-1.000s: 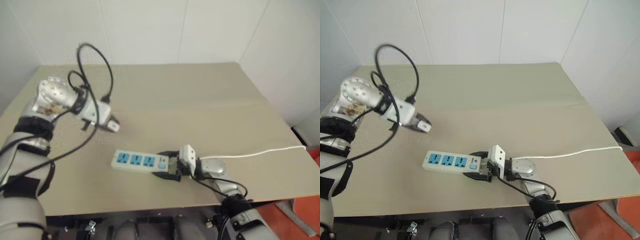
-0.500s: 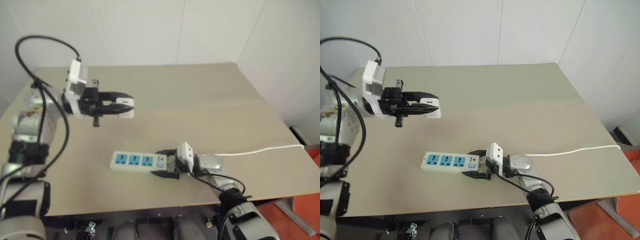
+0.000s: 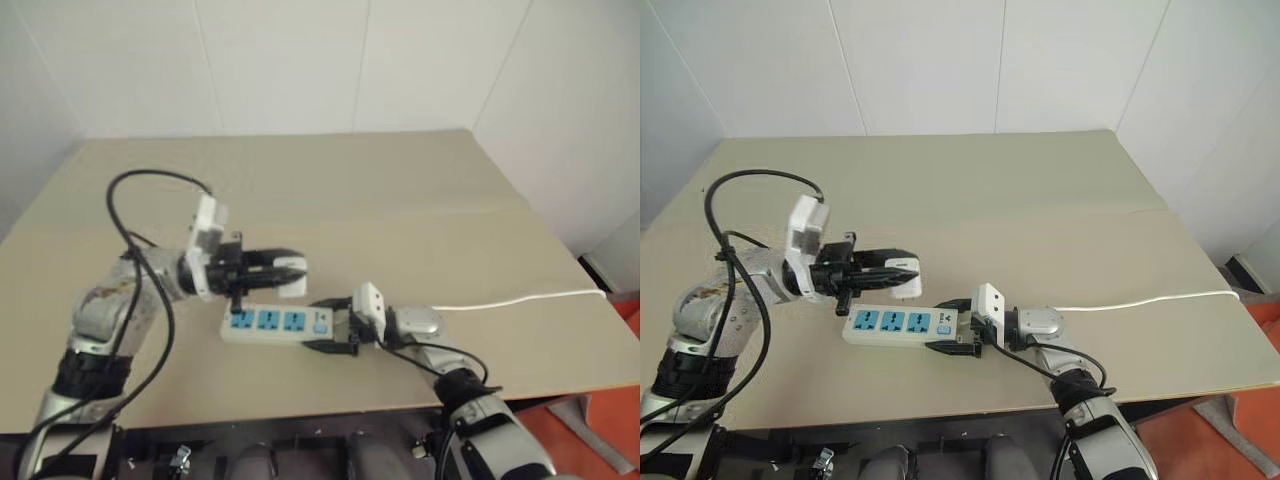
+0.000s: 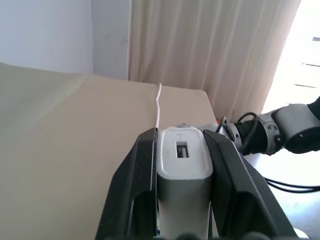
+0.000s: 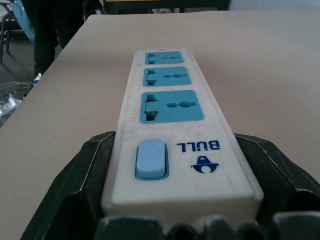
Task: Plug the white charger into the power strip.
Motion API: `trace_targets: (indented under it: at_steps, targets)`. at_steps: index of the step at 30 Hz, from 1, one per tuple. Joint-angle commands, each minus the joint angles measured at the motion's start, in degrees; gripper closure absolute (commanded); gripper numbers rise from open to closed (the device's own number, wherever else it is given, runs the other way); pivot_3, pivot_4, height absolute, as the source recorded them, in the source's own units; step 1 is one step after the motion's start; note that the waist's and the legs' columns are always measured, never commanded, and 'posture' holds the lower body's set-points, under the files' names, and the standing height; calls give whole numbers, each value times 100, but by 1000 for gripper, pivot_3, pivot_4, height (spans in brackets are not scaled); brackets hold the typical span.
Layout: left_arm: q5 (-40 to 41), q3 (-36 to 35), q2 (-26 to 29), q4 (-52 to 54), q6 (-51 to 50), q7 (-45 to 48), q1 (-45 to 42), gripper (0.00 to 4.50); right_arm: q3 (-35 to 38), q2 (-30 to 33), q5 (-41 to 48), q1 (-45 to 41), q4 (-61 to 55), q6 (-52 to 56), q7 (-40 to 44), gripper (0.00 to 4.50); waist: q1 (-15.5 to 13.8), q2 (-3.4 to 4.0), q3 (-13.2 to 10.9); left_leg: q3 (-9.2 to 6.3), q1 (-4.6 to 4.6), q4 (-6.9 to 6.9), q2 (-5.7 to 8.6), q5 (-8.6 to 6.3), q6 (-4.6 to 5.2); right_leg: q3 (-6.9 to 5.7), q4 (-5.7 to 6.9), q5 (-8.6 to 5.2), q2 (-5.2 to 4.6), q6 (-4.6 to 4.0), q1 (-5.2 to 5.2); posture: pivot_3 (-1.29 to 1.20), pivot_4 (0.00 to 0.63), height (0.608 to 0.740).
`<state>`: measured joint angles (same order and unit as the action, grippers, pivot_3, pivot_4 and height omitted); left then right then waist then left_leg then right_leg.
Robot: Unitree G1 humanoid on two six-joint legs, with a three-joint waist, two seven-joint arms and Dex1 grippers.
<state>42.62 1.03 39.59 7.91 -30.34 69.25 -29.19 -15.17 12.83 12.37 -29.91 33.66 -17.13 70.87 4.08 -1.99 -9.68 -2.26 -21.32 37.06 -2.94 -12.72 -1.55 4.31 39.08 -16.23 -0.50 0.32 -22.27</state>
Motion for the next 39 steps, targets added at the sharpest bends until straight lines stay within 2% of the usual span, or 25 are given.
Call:
trace_targets:
  at_steps: [1, 6, 12, 19, 29, 39]
  targets:
    - [-312, 174, 30, -59, 355, 451, -87, 3472, -146, 16, -270, 19, 140, -9, 63, 1081, 2, 0, 0, 1, 0, -2, 0, 0, 0, 1, -1, 0, 0, 0, 0, 0, 150, 740]
    - [-661, 370, -210, -335, 815, 777, -95, 3472, -147, 6, -271, 50, 105, 13, 44, 1081, 2, 0, 0, 3, 1, -8, 0, 0, 0, 3, -6, 0, 0, -3, 0, 0, 150, 740]
    - [-820, 461, -399, -605, 896, 991, -69, 3472, -160, 5, -272, 93, 55, 36, 28, 1081, 8, 0, 0, 5, 0, -10, -1, 0, 0, 5, -6, -1, 0, -2, -1, 0, 150, 740]
    - [-1180, 391, -713, -944, 1439, 865, 16, 3472, -161, 32, -265, 101, 27, 68, 50, 1081, 7, 0, 0, 6, 0, -11, -1, 0, 0, 7, -8, -1, 0, -2, -1, 0, 150, 740]
    - [-1048, 217, -733, -985, 1406, 927, 28, 3472, -164, 43, -269, 58, 112, 106, 105, 1081, 7, 0, 0, 9, 0, -16, -1, 0, 0, 11, -12, -4, 0, 4, -1, 0, 150, 740]
    - [-1434, 385, -614, -1289, 2116, 1480, 254, 3472, -163, 62, -265, 82, 68, 133, 119, 1081, 4, 1, -1, 13, 0, -20, -1, -1, 0, 14, -18, -5, -1, 4, -2, 0, 150, 740]
